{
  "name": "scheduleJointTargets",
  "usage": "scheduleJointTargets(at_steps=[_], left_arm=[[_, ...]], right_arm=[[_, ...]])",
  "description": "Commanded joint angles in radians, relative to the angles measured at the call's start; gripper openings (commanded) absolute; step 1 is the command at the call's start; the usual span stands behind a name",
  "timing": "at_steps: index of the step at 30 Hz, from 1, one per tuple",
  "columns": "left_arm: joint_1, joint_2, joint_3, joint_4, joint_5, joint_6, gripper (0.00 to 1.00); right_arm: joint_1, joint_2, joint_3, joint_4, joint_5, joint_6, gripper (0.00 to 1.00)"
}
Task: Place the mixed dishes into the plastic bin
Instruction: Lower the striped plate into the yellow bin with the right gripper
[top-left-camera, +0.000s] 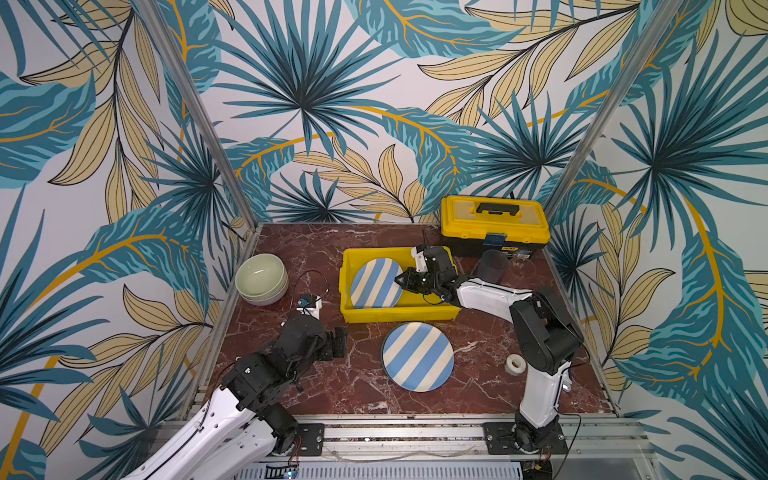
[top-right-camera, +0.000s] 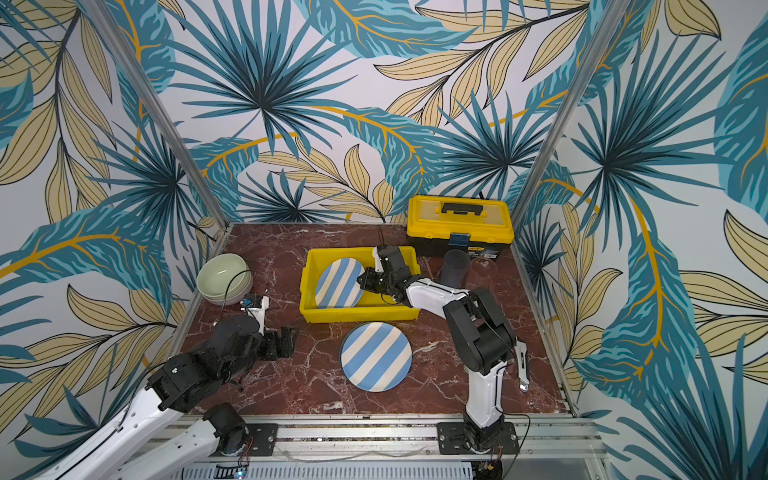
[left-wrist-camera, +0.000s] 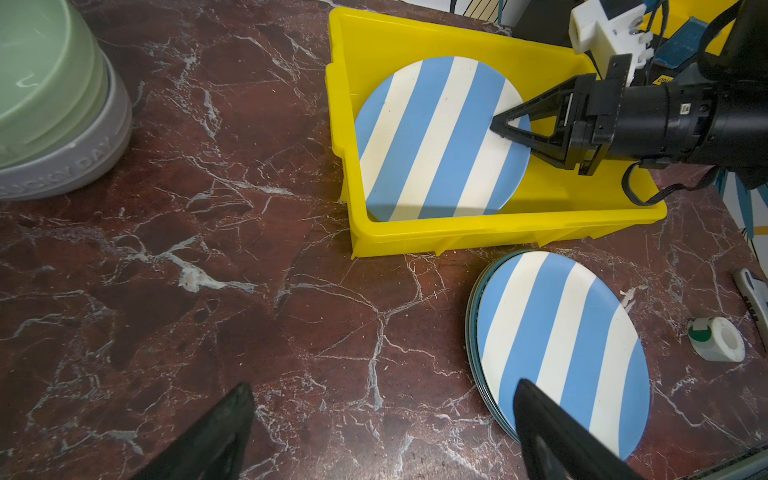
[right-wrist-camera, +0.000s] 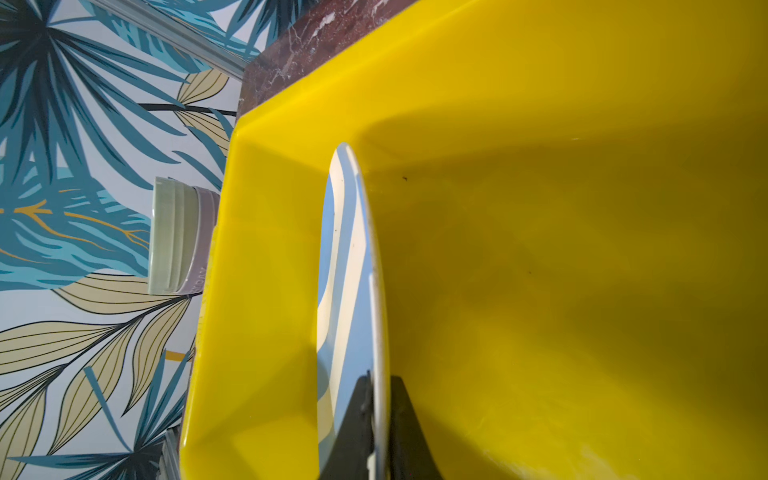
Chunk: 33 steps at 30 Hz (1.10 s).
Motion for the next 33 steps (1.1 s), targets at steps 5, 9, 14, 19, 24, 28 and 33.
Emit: scheduleJointTargets(at_steps=[5, 9, 14, 19, 24, 28, 33], left_arm=[[0.004, -0.001, 0.045, -0.004, 0.007, 0.005, 0.98], [0.004, 0.003, 0.044, -0.004, 0.010, 0.005, 0.97], [0.005, 0.003, 0.040, -0.004, 0.013, 0.002, 0.97], [0.005, 0.001, 0.038, -0.004, 0.015, -0.001, 0.97], [0.004, -0.001, 0.035, -0.003, 0.013, -0.001, 0.98], [0.004, 0.000, 0.032, 0.001, 0.013, 0.000, 0.97], [0.004, 0.001, 0.031, 0.003, 0.017, 0.000, 0.97]], right_arm=[[0.004, 0.032, 0.022, -0.087, 0.060, -0.063, 0.19], [0.005, 0.043, 0.033, -0.097, 0.067, -0.065, 0.26], [0.006, 0.061, 0.074, -0.163, 0.117, -0.083, 0.33], [0.005, 0.081, 0.095, -0.179, 0.118, -0.087, 0.35], [0.006, 0.099, 0.105, -0.180, 0.117, -0.084, 0.35], [0.007, 0.114, 0.118, -0.189, 0.126, -0.080, 0.35], [0.007, 0.135, 0.144, -0.223, 0.146, -0.081, 0.36]])
